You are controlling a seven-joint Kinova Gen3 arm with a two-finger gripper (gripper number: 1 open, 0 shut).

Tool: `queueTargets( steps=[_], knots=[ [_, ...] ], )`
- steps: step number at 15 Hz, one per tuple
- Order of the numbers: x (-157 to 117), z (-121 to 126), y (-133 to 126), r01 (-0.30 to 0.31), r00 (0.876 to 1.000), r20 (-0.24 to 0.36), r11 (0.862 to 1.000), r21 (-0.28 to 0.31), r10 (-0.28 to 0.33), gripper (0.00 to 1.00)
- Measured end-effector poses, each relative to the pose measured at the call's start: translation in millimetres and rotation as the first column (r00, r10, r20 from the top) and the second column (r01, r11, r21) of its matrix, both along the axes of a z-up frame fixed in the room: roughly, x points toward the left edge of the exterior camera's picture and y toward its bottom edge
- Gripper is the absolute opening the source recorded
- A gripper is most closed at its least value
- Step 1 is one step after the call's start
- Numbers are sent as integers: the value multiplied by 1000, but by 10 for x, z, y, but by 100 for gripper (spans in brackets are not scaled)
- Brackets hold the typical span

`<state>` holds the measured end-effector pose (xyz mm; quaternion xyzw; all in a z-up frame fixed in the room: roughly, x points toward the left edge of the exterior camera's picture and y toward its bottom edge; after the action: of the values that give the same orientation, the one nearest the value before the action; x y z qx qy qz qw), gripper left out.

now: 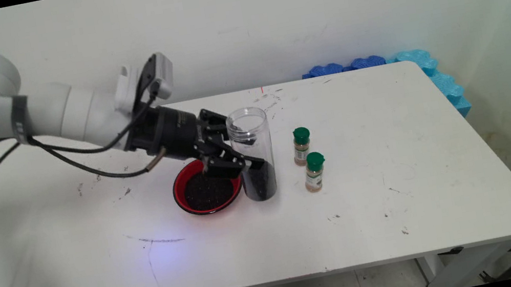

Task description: Place the picked object on the table

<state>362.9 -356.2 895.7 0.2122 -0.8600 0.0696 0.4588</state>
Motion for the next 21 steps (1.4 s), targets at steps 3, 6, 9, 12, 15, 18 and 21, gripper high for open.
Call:
queueTargets(
  steps=[3, 6, 9, 12, 15, 18, 21],
  knots=[
    [-70, -139, 25, -3, 1000, -3, 1000, 12, 3, 0],
    [-135, -266, 50, -5, 1000, -9, 1000, 25, 5, 0],
    [-186, -362, 64, -7, 1000, -12, 999, 34, 7, 0],
    [-223, -443, 69, -9, 1000, -13, 999, 41, 10, 0],
    [-248, -504, 68, -11, 1000, -13, 999, 45, 12, 0],
    [-272, -576, 67, -12, 1000, -12, 999, 50, 13, 0],
    [-291, -641, 69, -11, 1000, -10, 999, 53, 11, 0]
  ],
)
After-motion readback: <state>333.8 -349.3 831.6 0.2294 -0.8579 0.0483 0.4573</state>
